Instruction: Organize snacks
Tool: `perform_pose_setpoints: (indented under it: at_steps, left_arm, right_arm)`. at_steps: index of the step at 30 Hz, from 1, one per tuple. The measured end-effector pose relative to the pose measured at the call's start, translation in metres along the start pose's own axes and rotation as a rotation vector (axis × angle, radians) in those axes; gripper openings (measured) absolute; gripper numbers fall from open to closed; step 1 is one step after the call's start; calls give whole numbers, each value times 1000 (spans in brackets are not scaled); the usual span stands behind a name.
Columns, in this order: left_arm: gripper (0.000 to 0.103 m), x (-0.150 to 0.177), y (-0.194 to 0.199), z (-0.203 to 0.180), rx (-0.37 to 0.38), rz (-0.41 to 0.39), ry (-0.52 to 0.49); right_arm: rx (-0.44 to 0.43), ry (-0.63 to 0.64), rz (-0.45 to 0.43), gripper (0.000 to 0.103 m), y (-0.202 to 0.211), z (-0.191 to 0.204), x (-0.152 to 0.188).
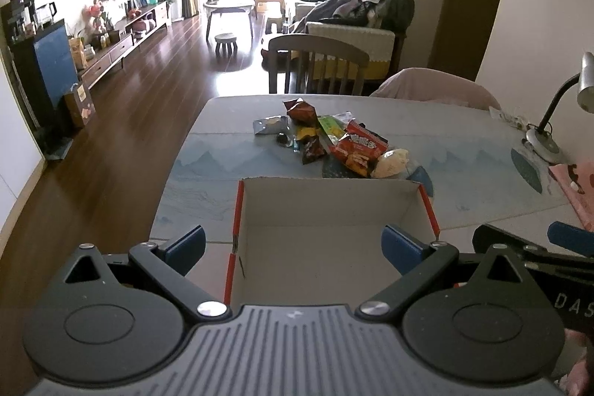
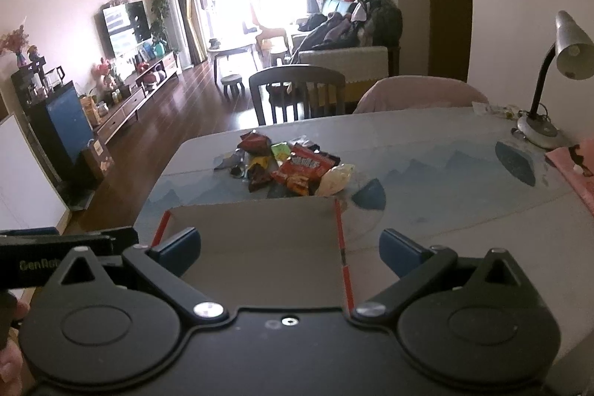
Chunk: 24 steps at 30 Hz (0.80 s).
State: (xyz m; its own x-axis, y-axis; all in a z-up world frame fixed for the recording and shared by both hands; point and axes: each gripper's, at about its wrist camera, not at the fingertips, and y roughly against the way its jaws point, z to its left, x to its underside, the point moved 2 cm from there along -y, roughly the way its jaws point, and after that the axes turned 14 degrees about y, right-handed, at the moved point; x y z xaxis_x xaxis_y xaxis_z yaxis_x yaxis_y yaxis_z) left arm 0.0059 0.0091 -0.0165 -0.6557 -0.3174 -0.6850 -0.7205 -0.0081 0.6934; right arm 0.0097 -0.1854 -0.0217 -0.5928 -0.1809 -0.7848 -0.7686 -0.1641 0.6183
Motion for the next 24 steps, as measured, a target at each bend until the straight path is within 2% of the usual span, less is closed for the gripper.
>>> perform_pose_setpoints:
  at_steps: [24]
  left_arm:
    - [102,1,0,2,12,1,-11]
  right_arm:
    - [16,1,-8,103,3,5,-2]
